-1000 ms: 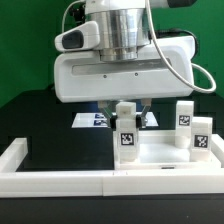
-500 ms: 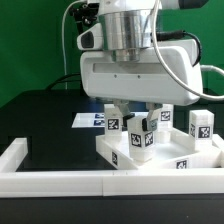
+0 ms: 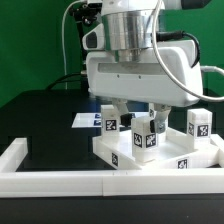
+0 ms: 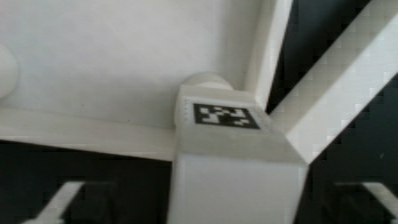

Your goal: Assemble square table

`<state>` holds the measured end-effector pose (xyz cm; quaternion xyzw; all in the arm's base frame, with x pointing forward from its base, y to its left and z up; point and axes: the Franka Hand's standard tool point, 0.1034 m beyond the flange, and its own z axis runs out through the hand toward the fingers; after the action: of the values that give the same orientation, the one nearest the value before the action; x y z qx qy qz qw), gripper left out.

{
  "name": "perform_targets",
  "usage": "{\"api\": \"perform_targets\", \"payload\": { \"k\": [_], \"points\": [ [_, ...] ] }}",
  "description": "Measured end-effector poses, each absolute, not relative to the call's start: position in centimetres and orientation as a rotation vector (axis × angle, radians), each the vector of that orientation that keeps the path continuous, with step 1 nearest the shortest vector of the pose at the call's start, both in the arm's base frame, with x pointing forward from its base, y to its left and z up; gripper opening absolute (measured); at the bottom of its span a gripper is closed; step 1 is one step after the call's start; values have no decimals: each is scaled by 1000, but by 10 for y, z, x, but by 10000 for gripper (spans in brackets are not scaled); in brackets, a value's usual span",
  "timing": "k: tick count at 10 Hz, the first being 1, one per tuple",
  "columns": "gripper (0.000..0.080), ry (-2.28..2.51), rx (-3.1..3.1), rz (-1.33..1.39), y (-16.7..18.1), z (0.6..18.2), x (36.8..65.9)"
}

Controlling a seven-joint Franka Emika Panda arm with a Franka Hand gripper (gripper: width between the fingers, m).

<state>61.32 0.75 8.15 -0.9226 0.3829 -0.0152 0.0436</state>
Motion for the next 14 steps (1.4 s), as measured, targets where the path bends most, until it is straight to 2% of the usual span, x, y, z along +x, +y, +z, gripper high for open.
{"api": "perform_targets", "payload": {
  "k": [3, 7, 11, 14],
  "points": [
    [648, 786, -2953, -64, 15, 82, 613],
    [648, 215, -3068, -192, 12, 83, 621],
    [648, -145, -3099, -214, 10, 75, 613],
    [626, -188, -3098, -210, 10, 75, 612]
  ]
}}
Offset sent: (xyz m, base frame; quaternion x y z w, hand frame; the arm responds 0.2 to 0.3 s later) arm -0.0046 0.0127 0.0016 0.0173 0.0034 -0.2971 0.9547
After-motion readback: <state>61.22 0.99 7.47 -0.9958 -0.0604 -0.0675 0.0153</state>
